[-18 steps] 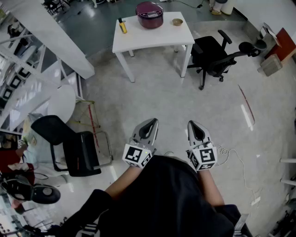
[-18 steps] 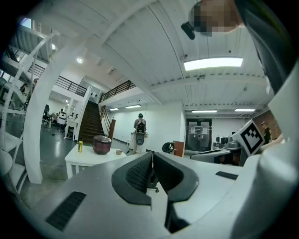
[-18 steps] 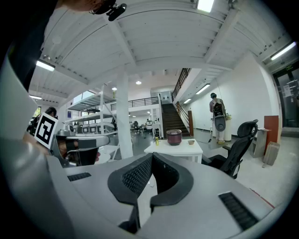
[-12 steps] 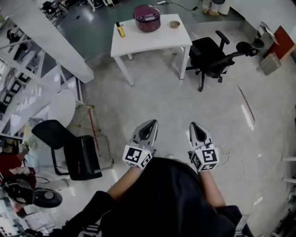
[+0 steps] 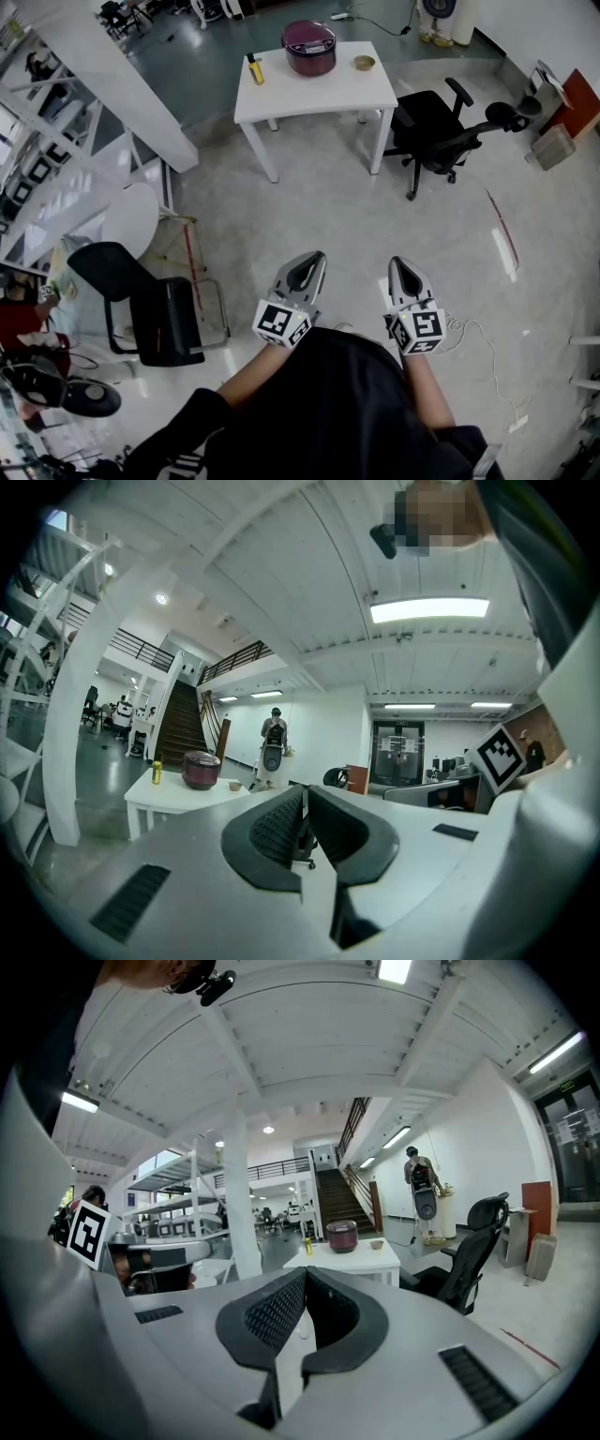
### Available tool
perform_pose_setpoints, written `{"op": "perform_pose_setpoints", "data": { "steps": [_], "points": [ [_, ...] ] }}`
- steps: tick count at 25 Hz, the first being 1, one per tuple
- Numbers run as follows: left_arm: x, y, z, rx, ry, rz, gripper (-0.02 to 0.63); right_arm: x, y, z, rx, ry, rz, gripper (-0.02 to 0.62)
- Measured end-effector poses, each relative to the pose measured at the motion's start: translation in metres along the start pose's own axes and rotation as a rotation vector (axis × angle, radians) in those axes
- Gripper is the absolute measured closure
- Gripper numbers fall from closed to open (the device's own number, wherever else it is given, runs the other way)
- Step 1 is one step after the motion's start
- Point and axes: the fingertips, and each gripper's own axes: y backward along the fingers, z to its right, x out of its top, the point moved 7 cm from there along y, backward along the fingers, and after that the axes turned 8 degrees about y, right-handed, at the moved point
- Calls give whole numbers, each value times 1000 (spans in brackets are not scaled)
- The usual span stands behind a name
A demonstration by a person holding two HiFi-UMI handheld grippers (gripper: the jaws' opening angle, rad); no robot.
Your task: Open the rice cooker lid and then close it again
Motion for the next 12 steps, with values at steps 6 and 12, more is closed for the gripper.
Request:
{"op": "perform_pose_setpoints", "data": {
  "steps": [6,12],
  "points": [
    [2,0,0,-3,-8,5,594,0,-8,-5,87,21,-15,597],
    [-5,5,1,-21,10,-22,515,-4,-3,-9,57,13,-2,542]
  ]
}}
